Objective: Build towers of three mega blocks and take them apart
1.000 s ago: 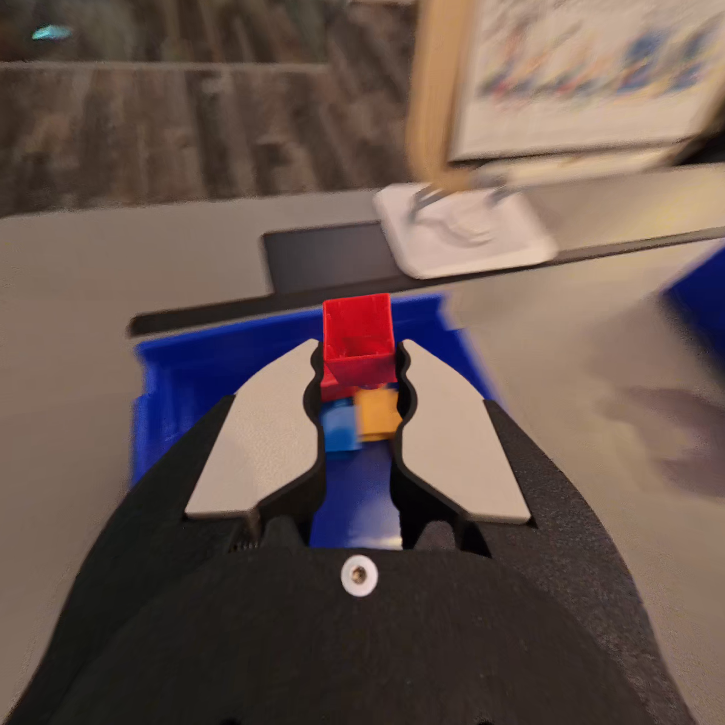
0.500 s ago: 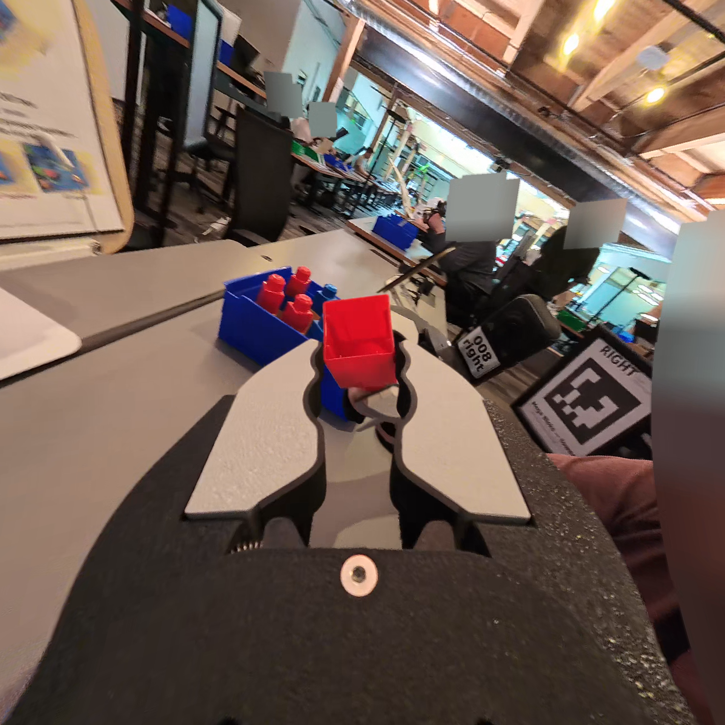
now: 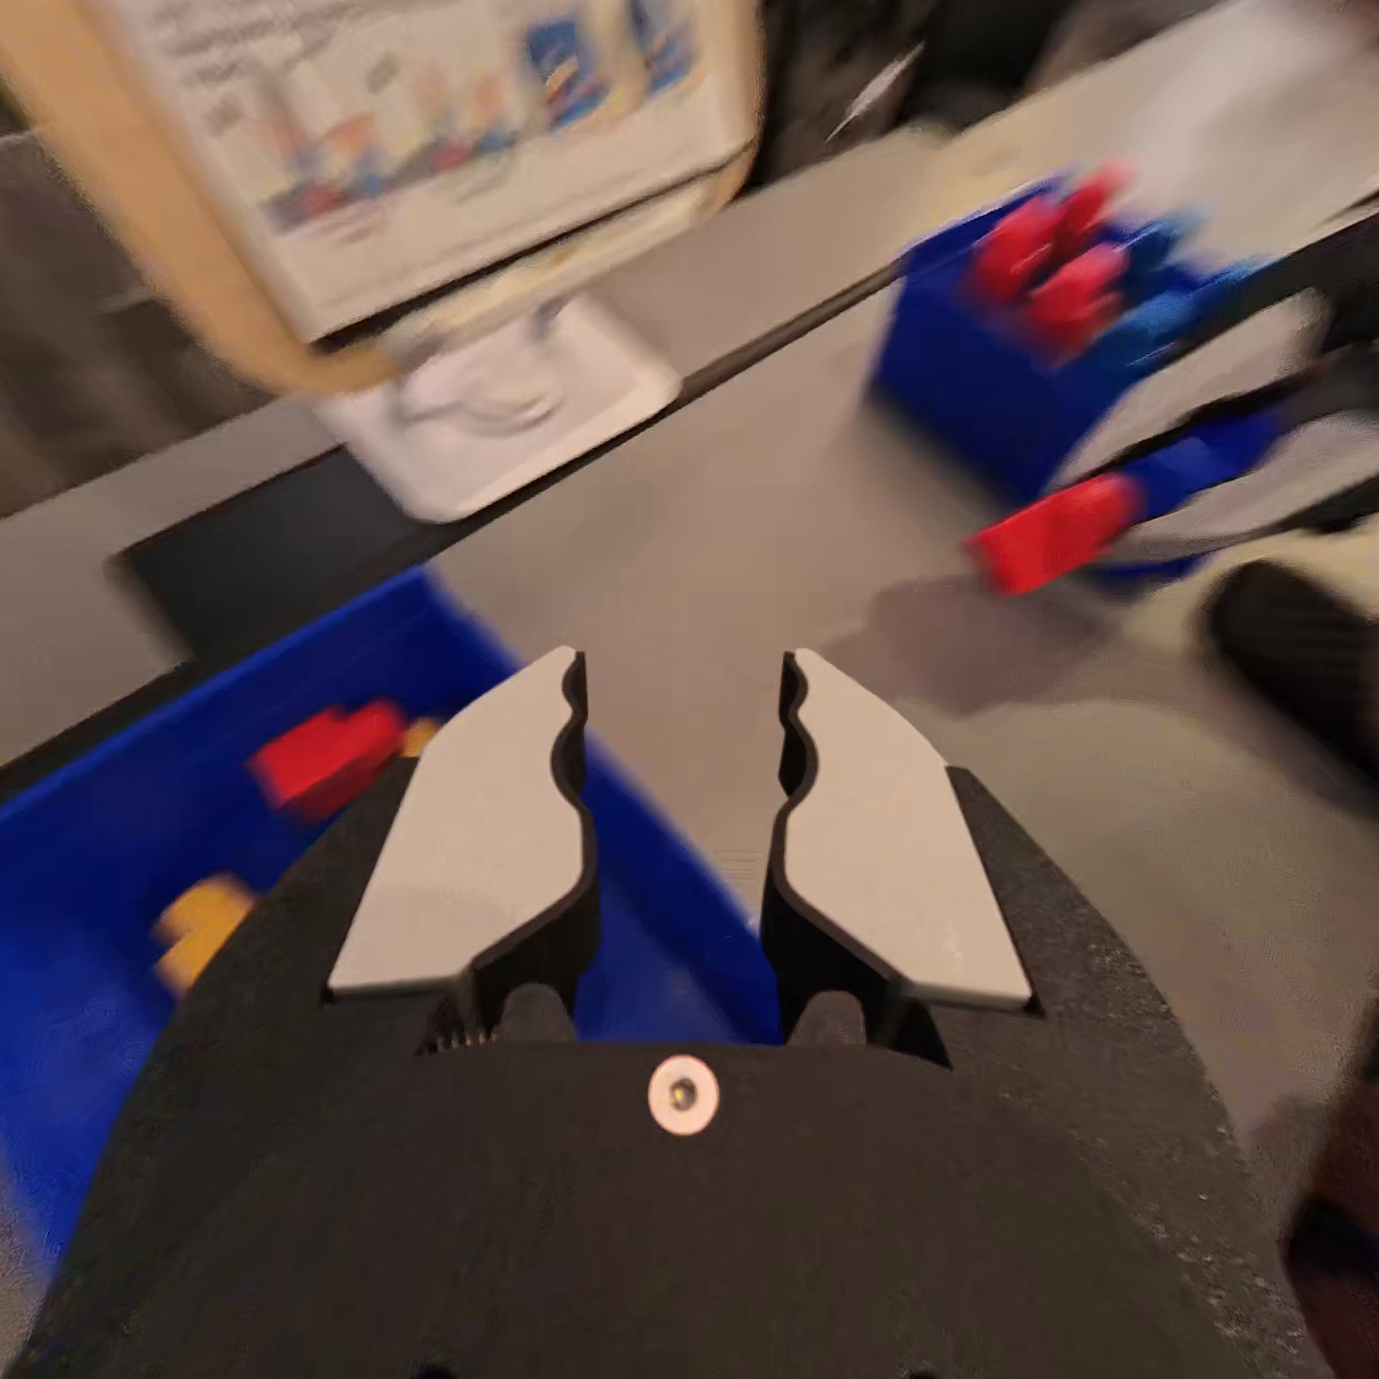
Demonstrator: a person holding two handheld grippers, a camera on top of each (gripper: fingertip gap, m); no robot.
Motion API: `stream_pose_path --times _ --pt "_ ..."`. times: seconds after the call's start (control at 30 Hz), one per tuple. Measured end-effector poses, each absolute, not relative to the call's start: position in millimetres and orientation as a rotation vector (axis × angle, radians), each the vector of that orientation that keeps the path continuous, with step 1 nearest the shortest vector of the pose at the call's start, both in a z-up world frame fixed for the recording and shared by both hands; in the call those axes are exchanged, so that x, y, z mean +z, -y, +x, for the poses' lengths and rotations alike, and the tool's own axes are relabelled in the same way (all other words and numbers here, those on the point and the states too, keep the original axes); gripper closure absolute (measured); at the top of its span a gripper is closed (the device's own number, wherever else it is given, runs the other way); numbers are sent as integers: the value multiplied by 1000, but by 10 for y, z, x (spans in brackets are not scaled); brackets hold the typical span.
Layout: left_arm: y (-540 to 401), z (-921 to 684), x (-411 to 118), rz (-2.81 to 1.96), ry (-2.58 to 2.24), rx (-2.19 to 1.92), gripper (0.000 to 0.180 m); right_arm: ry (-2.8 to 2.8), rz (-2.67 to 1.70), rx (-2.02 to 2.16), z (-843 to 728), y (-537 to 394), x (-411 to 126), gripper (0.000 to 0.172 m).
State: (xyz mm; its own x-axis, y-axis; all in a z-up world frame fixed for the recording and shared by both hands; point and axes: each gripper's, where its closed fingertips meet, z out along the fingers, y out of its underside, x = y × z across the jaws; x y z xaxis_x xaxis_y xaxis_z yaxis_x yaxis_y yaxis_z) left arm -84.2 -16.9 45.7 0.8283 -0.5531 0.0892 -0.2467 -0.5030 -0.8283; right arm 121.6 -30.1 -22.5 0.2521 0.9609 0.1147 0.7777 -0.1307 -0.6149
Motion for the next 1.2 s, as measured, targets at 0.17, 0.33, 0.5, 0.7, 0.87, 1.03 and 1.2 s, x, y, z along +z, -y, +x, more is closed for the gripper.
stream_pose_path --times 0.17,0.33,0.5,0.7,0.87,1.03,1.2 --pt "-202 -1661 13 -2259 -401 -52 131 1751 -2268 78 1740 304 -761 142" --pt "-523 -1927 -414 -2270 -247 -179 118 1866 -2337 2 1699 397 -1021 142" --pt "-706 -2039 -708 -2259 -174 -211 111 1915 -2333 -18 1606 421 -1133 142" --pt "-783 -2100 -997 -2330 -196 -77 107 1945 -2341 -43 1586 433 -1203 142" --pt "-798 -2070 -1094 -2345 -251 -34 128 1948 -2335 -47 1563 426 -1217 142" --pt "-772 -2077 -1040 -2334 -309 16 136 1942 -2323 -73 1552 404 -1224 141" --pt "-697 -2049 -760 -2295 -307 -30 136 1950 -2294 -67 1507 388 -1234 122"
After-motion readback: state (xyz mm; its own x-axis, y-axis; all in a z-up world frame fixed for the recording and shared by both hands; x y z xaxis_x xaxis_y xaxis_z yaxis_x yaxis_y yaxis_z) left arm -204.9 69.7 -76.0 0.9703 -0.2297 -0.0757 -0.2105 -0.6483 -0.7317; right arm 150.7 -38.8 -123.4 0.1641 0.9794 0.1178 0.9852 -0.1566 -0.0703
